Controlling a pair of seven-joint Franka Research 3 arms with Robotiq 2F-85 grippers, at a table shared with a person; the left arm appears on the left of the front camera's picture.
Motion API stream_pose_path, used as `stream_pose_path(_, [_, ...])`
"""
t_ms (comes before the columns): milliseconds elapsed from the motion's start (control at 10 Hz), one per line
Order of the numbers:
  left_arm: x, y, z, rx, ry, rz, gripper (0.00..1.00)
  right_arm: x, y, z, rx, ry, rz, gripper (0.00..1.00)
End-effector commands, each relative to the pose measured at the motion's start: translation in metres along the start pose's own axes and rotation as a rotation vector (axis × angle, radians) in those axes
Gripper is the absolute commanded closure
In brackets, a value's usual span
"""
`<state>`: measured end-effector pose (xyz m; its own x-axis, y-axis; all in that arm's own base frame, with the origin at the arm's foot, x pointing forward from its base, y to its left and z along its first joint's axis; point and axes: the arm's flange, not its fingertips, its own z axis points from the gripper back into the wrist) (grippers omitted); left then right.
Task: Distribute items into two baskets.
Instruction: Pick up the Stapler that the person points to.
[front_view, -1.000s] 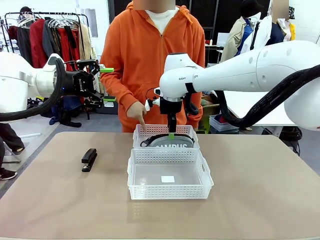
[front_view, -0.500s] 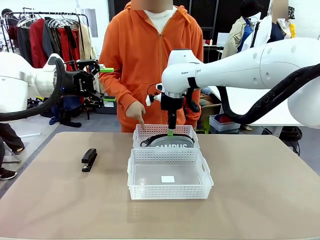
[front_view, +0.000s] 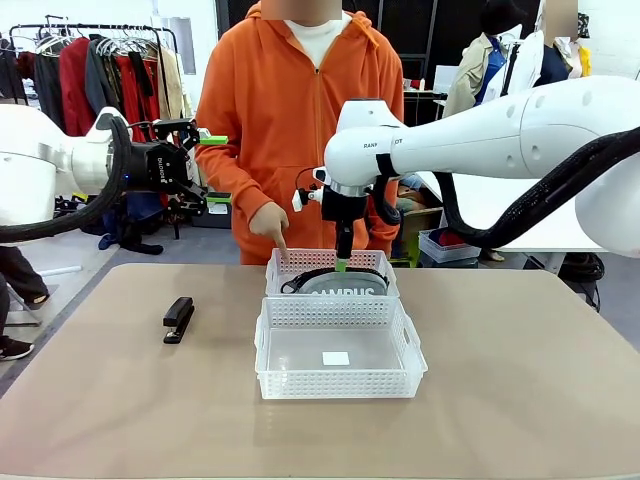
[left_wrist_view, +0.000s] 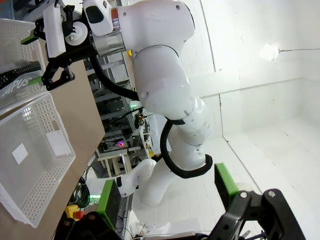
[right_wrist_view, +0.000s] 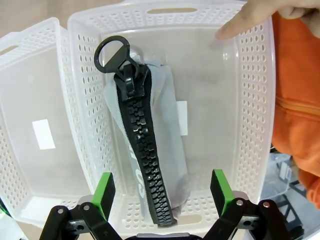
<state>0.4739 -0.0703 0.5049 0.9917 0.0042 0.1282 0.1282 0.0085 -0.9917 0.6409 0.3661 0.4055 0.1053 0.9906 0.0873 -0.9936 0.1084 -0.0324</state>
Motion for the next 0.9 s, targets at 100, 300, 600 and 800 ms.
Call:
stream_pose_path(100, [0.0, -0.002, 0.001, -0.001, -0.003, -0.003, 0.0, 0.001, 0.001, 0.003, -0.01, 0.008, 0.006, 0.0])
stream_pose_path(300, [0.0, -0.002, 0.001, -0.001, -0.003, -0.003, 0.0, 0.001, 0.001, 0.003, -0.01, 0.008, 0.006, 0.0])
stream_pose_path(600, [0.0, -0.002, 0.001, -0.001, -0.003, -0.003, 0.0, -0.012, -0.002, 0.02, 0.121, -0.092, -0.088, 0.0])
stream_pose_path(800, [0.0, -0.002, 0.001, -0.001, -0.003, -0.003, 0.0, -0.028, 0.0, 0.045, 0.213, -0.145, -0.232, 0.0])
